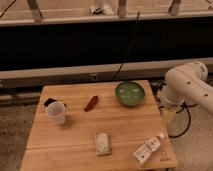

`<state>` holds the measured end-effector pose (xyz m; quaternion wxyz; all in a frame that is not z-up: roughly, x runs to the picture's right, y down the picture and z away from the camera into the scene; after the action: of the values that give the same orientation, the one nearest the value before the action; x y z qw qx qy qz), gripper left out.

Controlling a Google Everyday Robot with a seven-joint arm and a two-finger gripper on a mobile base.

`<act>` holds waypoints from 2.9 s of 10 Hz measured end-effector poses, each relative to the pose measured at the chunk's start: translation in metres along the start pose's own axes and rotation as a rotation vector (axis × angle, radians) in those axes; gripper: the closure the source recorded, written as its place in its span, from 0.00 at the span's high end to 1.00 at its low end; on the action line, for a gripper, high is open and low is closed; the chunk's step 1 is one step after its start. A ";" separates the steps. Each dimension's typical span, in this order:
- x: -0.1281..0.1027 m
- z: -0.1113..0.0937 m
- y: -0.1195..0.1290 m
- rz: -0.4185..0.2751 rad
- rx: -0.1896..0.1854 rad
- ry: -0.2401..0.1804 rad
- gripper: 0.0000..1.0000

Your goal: Place the pepper on the white sponge

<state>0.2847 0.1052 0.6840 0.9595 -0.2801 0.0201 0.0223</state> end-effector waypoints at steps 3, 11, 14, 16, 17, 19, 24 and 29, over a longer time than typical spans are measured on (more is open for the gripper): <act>0.000 0.000 0.000 0.000 0.000 0.000 0.80; -0.003 0.001 -0.002 -0.014 0.006 0.007 0.80; -0.047 0.002 -0.015 -0.084 0.031 0.014 0.80; -0.078 0.004 -0.025 -0.141 0.052 0.026 0.80; -0.086 0.005 -0.028 -0.162 0.058 0.029 0.80; -0.107 0.005 -0.035 -0.214 0.069 0.034 0.80; -0.160 0.010 -0.053 -0.330 0.092 0.036 0.80; -0.208 0.023 -0.068 -0.431 0.112 -0.002 0.80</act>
<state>0.0808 0.0537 0.7504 0.9561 -0.2243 -0.0398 -0.1841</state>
